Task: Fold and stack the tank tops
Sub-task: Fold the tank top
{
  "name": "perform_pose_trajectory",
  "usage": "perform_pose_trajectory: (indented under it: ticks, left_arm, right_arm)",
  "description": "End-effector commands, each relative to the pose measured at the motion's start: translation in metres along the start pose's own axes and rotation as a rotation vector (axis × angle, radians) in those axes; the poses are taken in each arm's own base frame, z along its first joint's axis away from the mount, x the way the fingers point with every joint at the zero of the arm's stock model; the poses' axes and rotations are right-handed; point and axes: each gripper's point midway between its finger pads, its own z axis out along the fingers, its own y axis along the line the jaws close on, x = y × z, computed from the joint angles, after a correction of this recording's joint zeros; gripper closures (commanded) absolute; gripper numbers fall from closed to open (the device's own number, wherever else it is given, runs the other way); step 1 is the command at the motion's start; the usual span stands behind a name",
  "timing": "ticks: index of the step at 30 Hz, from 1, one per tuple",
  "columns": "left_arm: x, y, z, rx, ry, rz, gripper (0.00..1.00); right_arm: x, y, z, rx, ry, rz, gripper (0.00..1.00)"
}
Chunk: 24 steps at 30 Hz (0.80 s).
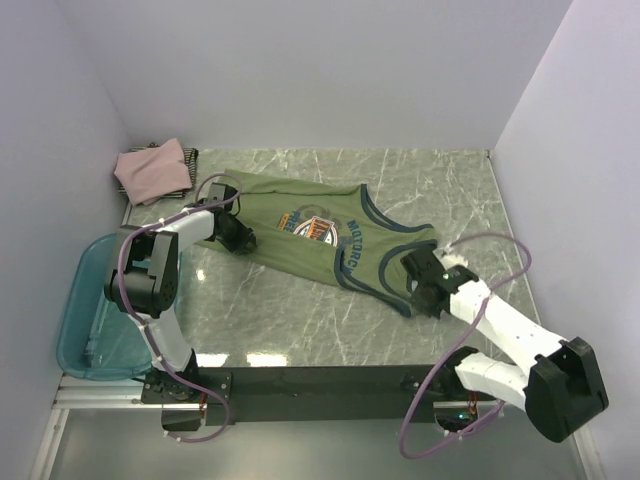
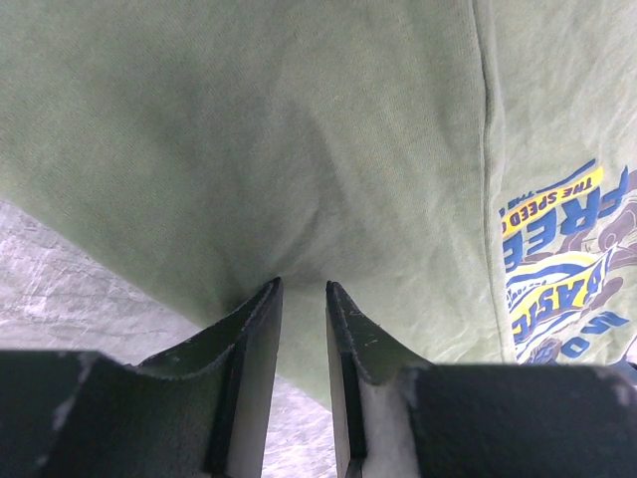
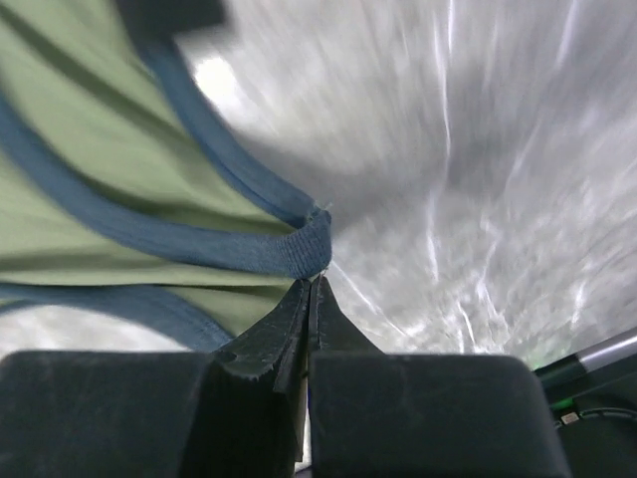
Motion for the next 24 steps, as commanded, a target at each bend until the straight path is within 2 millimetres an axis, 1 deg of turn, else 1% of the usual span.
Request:
perform_pose_trajectory:
  ticks: [1,2,3,4,6,7,8,10,11,13,14,16,17,18,19,20,21,22,23,24]
  left_arm:
    - [-0.001,0.030,0.004,-0.096,-0.015,-0.005,0.68]
    - [-0.001,0.029,0.004,-0.095,-0.017,-0.003,0.68]
    - [-0.001,0.030,0.004,-0.096,-0.016,-0.005,0.68]
    - [-0.002,0.030,0.004,-0.096,-0.015,-0.006,0.68]
    - [-0.002,0.030,0.003,-0.091,-0.016,-0.008,0.68]
    - [-0.003,0.030,0.002,-0.089,-0.019,-0.009,0.67]
    - [-0.003,0.030,0.002,-0.086,-0.020,-0.010,0.67]
    - [-0.002,0.028,0.001,-0.075,-0.017,-0.010,0.66]
    - [-0.002,0.028,0.001,-0.074,-0.016,-0.010,0.66]
    - [-0.003,0.025,-0.001,-0.063,-0.018,-0.003,0.64]
    - [-0.003,0.024,-0.002,-0.058,-0.021,0.001,0.63]
    - [-0.004,0.017,-0.007,-0.020,-0.022,0.011,0.62]
    - [-0.006,0.013,-0.008,-0.003,-0.032,0.024,0.61]
    - [-0.008,0.007,-0.014,0.018,-0.041,0.028,0.60]
    - [-0.007,0.001,-0.017,0.046,-0.032,0.036,0.59]
    - [-0.013,-0.009,-0.025,0.077,-0.054,0.052,0.59]
    - [-0.016,-0.013,-0.029,0.094,-0.063,0.057,0.58]
    - [-0.016,-0.020,-0.033,0.119,-0.061,0.069,0.57]
    - [-0.022,-0.030,-0.043,0.154,-0.082,0.076,0.57]
    - [-0.024,-0.035,-0.048,0.171,-0.090,0.079,0.56]
  right_arm:
    - [0.037,-0.004,0.010,-0.061,0.116,0.037,1.00]
    - [0.046,-0.010,0.016,-0.061,0.129,0.043,1.00]
    - [0.052,-0.011,0.017,-0.066,0.146,0.049,1.00]
    - [0.058,-0.013,0.018,-0.072,0.167,0.052,0.98]
    - [0.059,-0.016,0.016,-0.087,0.157,0.077,0.88]
    - [0.054,-0.015,0.013,-0.097,0.139,0.092,0.82]
    - [0.043,-0.012,0.008,-0.116,0.105,0.124,0.75]
    - [0.031,-0.007,0.003,-0.129,0.080,0.136,0.72]
    - [0.019,-0.003,-0.004,-0.130,0.052,0.147,0.70]
    - [0.007,0.003,-0.010,-0.141,0.027,0.142,0.69]
    - [-0.006,0.011,-0.021,-0.165,0.001,0.152,0.69]
    - [-0.020,0.019,-0.030,-0.192,-0.036,0.150,0.69]
    - [-0.031,0.033,-0.038,-0.246,-0.059,0.144,0.69]
    - [-0.035,0.038,-0.041,-0.265,-0.061,0.142,0.69]
    - [-0.036,0.044,-0.039,-0.262,-0.054,0.127,0.69]
    - [-0.046,0.055,-0.043,-0.289,-0.075,0.118,0.69]
    - [-0.052,0.062,-0.044,-0.295,-0.082,0.105,0.69]
    - [-0.064,0.080,-0.045,-0.327,-0.101,0.097,0.67]
    - [-0.072,0.090,-0.045,-0.344,-0.115,0.074,0.66]
    - [-0.078,0.103,-0.046,-0.374,-0.111,0.063,0.65]
